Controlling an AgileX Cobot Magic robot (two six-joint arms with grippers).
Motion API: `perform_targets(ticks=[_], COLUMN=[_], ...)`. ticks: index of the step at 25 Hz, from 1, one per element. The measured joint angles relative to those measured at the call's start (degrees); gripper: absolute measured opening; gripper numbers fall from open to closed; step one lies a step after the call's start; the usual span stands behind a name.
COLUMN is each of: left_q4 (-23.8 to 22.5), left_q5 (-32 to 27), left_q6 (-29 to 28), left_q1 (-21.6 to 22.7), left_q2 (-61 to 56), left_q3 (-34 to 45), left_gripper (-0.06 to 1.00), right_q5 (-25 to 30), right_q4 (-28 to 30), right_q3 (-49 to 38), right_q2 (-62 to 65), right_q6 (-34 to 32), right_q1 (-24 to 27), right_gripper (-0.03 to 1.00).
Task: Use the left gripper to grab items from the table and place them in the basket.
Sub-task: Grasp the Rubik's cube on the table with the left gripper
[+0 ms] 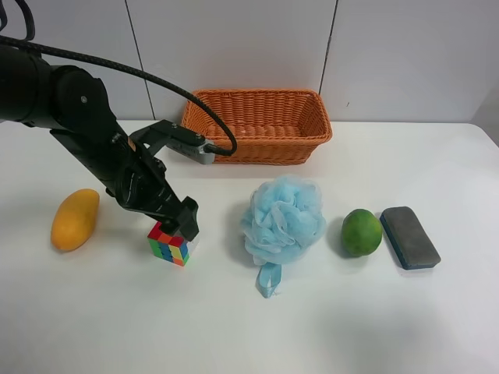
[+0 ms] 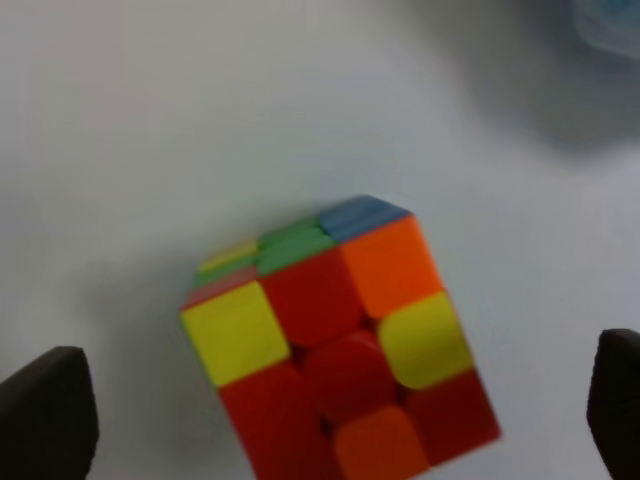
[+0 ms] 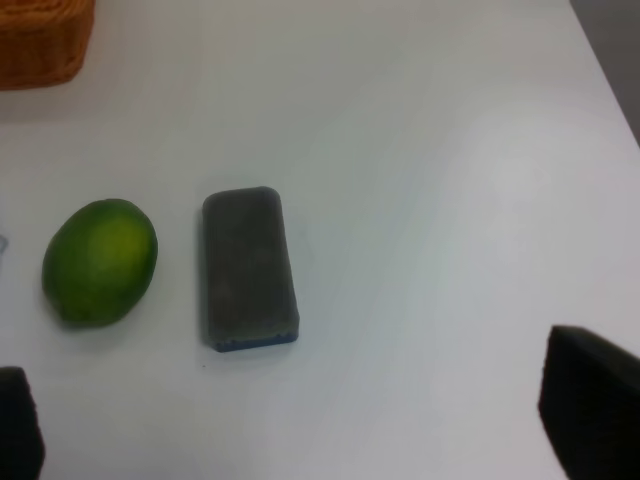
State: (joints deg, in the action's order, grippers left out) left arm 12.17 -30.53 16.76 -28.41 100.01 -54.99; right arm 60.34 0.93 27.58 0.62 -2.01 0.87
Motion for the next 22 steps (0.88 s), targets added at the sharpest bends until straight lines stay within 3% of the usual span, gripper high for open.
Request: perform_targets(ticks=[7, 14, 22], left_q4=[0.39, 4.38, 5.01], left_q5=[-1.83, -2.43, -1.74], left_q6=[-0.88, -0.88, -1.02], left_q1=[2.03, 1.98, 1.88], left_q2=[1.13, 1.13, 2.3], left_q3=[0.0, 0.0, 0.0], left_gripper=[0.87, 0.9, 0.93], right_q5=[0.0, 0.0, 0.0], right_q4=[0.0, 0.0, 0.0], right_q3=[0.0, 0.0, 0.0], right_q2=[0.0, 0.0, 0.0], right_q6=[0.0, 0.0, 0.0], right_q1=[0.0, 0.0, 0.0], right_gripper=[0.99, 0.99, 0.99])
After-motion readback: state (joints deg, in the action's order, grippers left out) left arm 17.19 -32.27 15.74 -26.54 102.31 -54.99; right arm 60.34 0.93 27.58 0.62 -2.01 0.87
